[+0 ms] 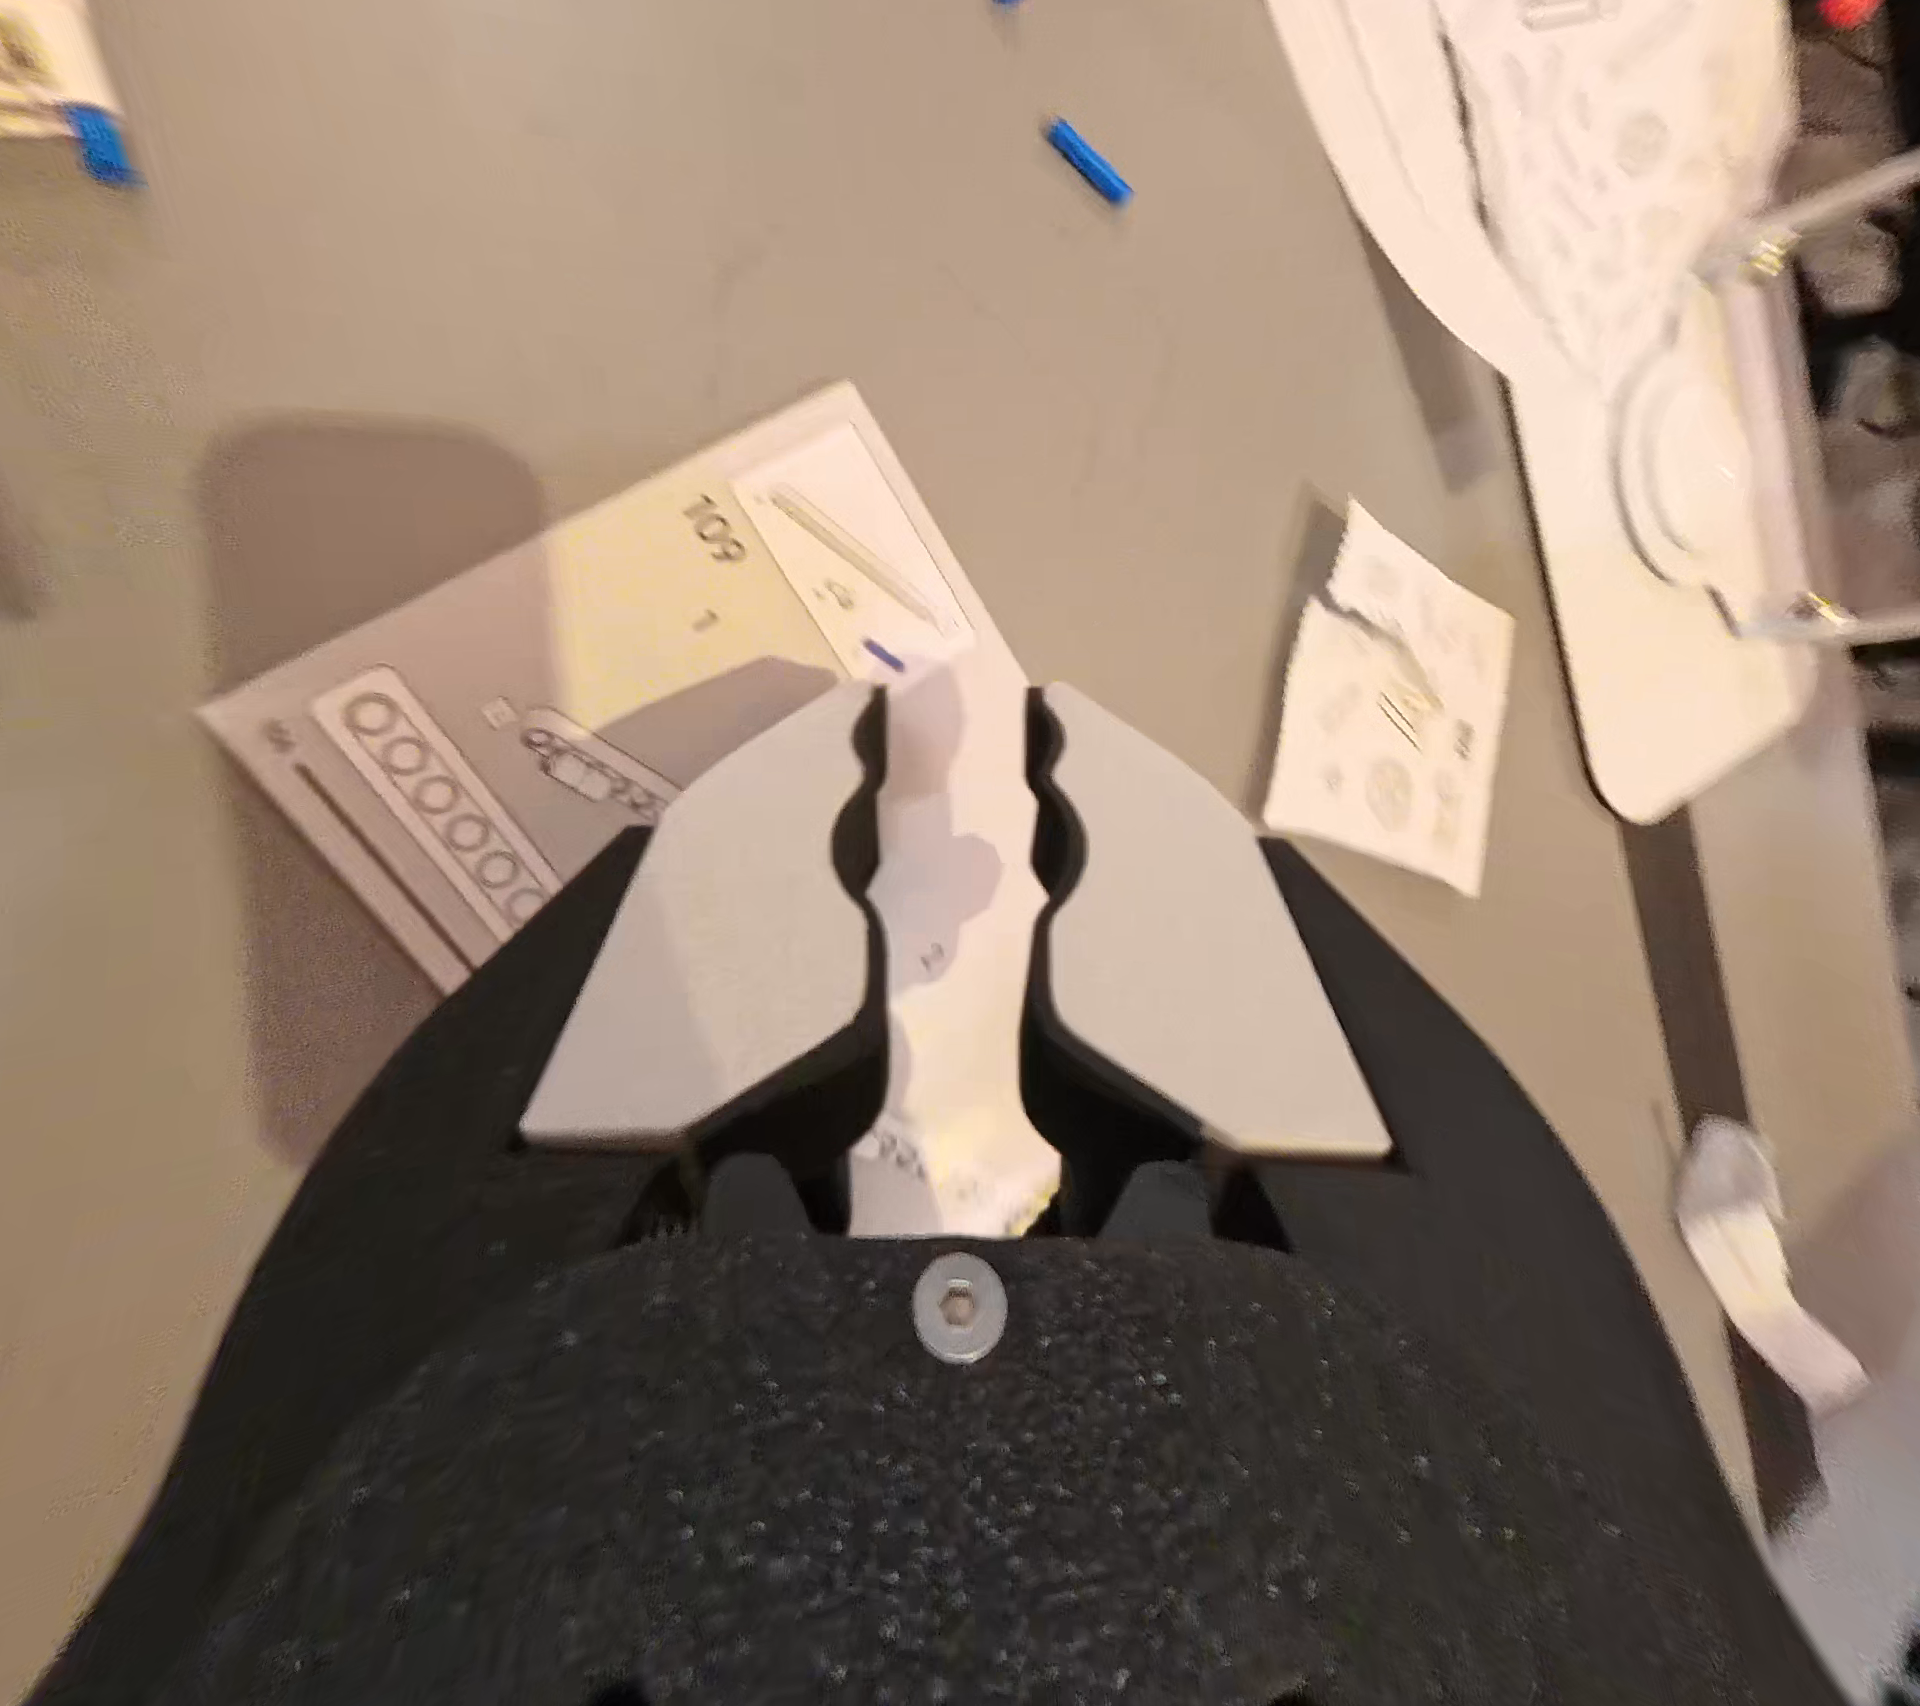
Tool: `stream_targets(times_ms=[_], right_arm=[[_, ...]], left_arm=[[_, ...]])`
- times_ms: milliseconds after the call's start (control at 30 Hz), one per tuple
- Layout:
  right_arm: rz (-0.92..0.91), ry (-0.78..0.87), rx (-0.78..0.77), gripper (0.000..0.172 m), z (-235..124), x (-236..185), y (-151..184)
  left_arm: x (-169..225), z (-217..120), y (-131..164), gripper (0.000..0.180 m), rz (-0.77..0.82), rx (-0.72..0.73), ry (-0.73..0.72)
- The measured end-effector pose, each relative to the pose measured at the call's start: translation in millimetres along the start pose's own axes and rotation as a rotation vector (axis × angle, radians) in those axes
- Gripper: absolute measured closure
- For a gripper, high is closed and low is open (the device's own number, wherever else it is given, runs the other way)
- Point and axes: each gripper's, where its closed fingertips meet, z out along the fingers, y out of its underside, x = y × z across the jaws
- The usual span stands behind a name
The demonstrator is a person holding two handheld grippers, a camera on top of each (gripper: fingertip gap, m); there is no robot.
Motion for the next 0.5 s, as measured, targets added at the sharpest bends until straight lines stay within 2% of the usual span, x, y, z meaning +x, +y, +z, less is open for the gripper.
stream_targets(times_ms=[67,100,167,333,500], right_arm=[[0.021,0.119,-0.032,0.162,-10.4,11.6,9.5],[0.029,0.183,-0.052,0.169,-16.5,18.2,14.8],[0.027,0.288,-0.101,0.172,-25.9,27.2,24.5],[-0.013,0.426,-0.143,0.172,-39.7,32.3,32.8],[-0.027,0.456,-0.125,0.172,-50.7,28.8,30.5]], left_arm=[[32.3,-2.2,-33.9,0.18,0.07,0.127,0.074],[47.3,-0.3,-44.9,0.18,0.096,0.15,0.104],[69.1,11.5,-53.9,0.18,0.125,0.12,0.131],[92.7,41.5,-44.6,0.18,0.065,-0.01,0.174],[97.6,45.5,-37.0,0.18,0.065,-0.062,0.148]])
